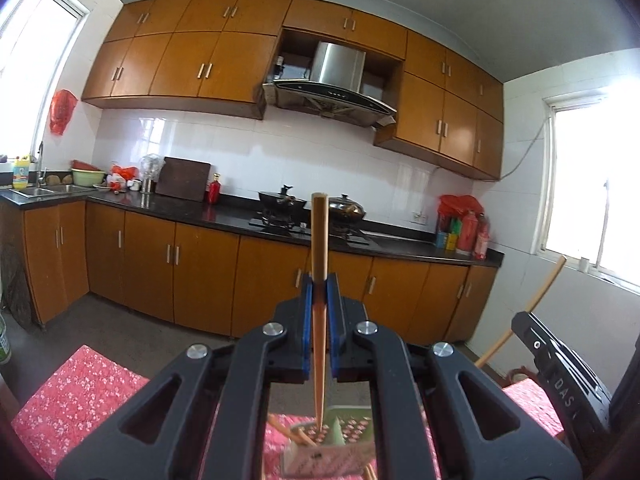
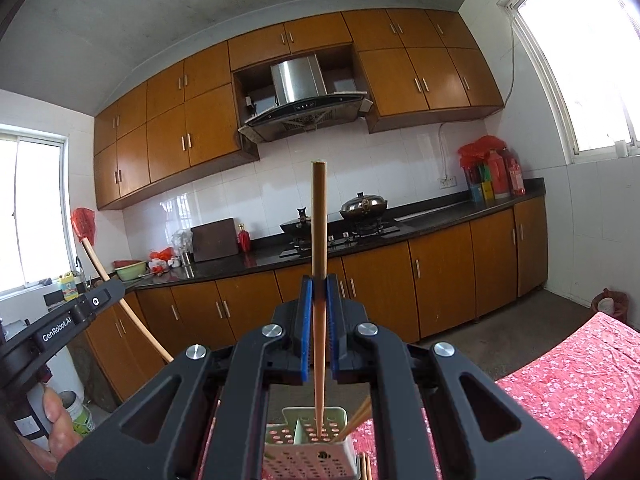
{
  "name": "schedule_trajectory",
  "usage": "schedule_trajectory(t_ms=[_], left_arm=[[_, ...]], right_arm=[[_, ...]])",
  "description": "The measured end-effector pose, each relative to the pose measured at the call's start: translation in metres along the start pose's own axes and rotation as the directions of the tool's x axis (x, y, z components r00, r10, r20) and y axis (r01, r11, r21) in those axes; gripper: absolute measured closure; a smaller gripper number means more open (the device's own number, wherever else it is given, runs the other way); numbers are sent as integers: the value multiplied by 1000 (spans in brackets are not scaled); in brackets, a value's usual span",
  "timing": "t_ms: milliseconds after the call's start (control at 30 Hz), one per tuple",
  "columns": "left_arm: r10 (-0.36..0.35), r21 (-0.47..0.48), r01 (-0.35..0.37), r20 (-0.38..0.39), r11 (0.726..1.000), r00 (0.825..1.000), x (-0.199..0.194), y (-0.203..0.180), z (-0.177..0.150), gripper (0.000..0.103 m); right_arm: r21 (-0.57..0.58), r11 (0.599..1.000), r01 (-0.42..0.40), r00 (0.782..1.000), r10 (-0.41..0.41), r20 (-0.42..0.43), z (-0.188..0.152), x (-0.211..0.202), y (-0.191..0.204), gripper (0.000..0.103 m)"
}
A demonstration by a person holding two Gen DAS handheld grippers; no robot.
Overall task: Organize utensils
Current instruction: 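Lower the chopsticks into the grey holder and open both tools, then move both open tools back down to the remaining chopsticks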
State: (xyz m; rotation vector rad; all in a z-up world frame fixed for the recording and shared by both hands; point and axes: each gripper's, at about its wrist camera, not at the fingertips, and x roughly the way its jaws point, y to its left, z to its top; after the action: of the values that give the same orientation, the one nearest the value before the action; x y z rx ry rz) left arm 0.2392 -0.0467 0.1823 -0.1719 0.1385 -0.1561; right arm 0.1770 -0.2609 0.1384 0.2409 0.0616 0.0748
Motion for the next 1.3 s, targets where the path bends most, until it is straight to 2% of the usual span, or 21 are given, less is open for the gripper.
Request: schedule_trajectory(t_ms=[233, 433, 600, 800, 933, 1033, 1133, 1200, 1233, 1267, 1300], left_arm=[[-14, -44, 11, -92, 999, 996, 39, 14, -27, 95], [-20, -39, 15, -124, 999, 992, 43, 24, -37, 90], [-12, -39, 7, -114, 999, 993, 31, 27, -34, 88], [21, -35, -25, -106, 999, 994, -5, 42, -30, 83], [63, -14, -66, -134, 998, 989, -33, 61, -42, 79], [111, 0, -113, -208, 994, 972, -52, 84, -72, 76], [139, 19, -140, -308, 990, 941, -55, 105, -107, 75], [157, 32, -157, -400, 987, 903, -55, 118, -140, 75], [161, 37, -161, -441, 986, 883, -54, 123, -155, 75], [159, 38, -160, -476, 986, 865, -54, 126, -168, 75], [157, 37, -160, -498, 986, 853, -53, 126, -178, 75]], right_arm=[[-13, 1000, 11, 996, -12, -88, -30, 27, -2, 95], [-2, 1000, 5, 991, -5, -131, -34, 30, -2, 95], [-7, 1000, 11, 991, -12, -133, -27, 24, -2, 95], [-27, 999, 26, 993, -29, -118, -14, -6, -3, 95], [-29, 998, 52, 986, -56, -160, -24, -29, -15, 95], [-30, 997, 72, 962, -77, -264, -51, -38, -29, 94], [-28, 997, 76, 907, -81, -414, -96, -37, -41, 94], [-11, 997, 80, 849, -74, -524, -134, -33, -48, 95], [-3, 997, 78, 829, -66, -555, -146, -32, -49, 94], [13, 997, 75, 793, -52, -607, -165, -29, -51, 94], [19, 997, 72, 777, -44, -628, -175, -28, -50, 95]])
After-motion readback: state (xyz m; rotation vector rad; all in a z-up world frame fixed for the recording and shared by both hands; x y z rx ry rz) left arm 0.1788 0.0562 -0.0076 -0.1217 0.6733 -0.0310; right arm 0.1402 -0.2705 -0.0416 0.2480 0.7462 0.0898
